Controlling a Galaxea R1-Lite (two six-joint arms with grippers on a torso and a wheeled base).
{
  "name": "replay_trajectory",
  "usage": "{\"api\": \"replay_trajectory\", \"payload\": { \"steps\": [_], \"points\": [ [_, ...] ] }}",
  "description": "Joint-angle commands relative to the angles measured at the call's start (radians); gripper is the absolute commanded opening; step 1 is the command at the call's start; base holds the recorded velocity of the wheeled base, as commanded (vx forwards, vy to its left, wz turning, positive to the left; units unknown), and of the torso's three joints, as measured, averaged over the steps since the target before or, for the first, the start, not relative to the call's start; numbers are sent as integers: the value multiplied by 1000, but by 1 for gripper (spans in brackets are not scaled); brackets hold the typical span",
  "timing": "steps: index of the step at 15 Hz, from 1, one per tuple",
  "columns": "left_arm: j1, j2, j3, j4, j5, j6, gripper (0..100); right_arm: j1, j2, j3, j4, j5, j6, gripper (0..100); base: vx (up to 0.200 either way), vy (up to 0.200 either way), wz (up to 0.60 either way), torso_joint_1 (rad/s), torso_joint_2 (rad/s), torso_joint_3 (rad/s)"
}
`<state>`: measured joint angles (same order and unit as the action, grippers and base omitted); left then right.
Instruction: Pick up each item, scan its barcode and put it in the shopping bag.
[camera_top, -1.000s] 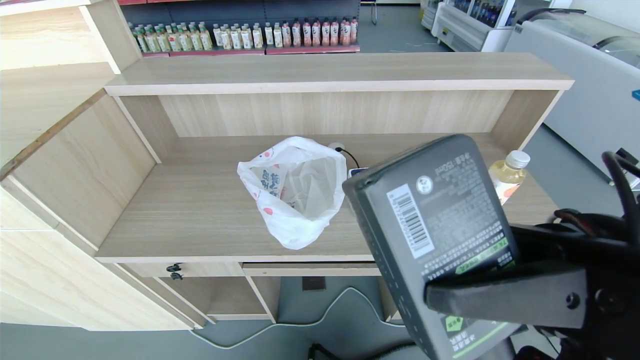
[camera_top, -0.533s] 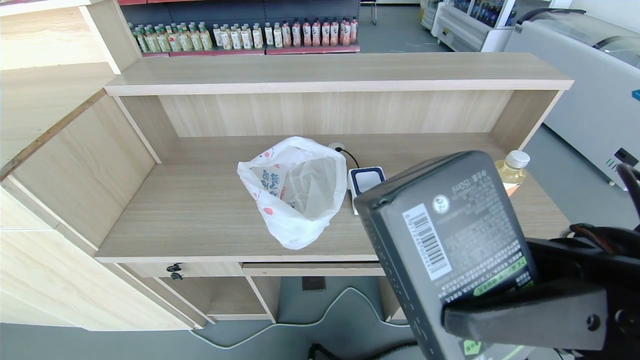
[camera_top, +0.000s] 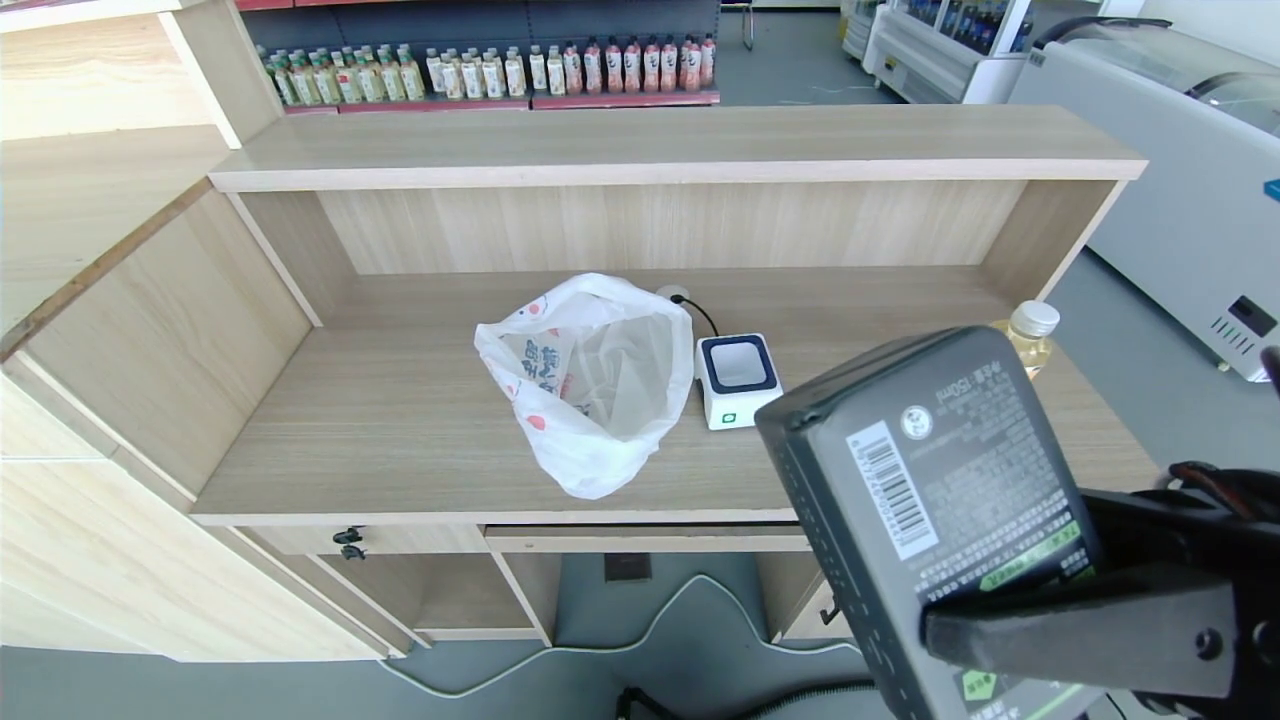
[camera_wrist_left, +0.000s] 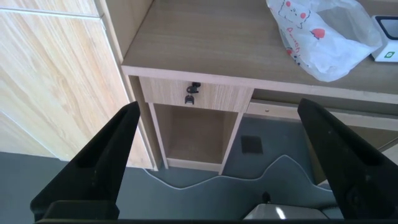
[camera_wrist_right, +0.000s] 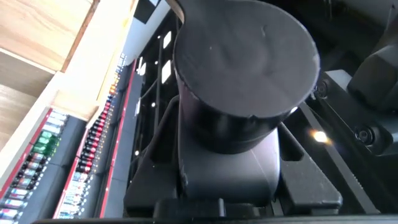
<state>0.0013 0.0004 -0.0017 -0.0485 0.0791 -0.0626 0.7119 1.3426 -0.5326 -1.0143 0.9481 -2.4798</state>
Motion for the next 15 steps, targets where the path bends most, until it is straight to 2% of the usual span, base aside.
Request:
{"api": "replay_trajectory", "payload": {
  "steps": [1,10,12,13,15],
  "points": [
    [0,0,0,-1,1,0,100,-8,-11,3,0,1,-1,0,0,0,0,0,0,0],
    [0,0,0,-1,1,0,100,-8,-8,3,2,1,12,0,0,0,0,0,0,0],
    [0,0,0,-1,1,0,100,-25,0,-20,-6,-8,71,0,0,0,0,0,0,0],
    [0,0,0,-1,1,0,100,-83,20,-84,2,-72,216,0,0,0,0,0,0,0],
    [0,0,0,-1,1,0,100,-339,7,-47,39,-344,653,0,0,0,0,0,0,0]
  ]
}}
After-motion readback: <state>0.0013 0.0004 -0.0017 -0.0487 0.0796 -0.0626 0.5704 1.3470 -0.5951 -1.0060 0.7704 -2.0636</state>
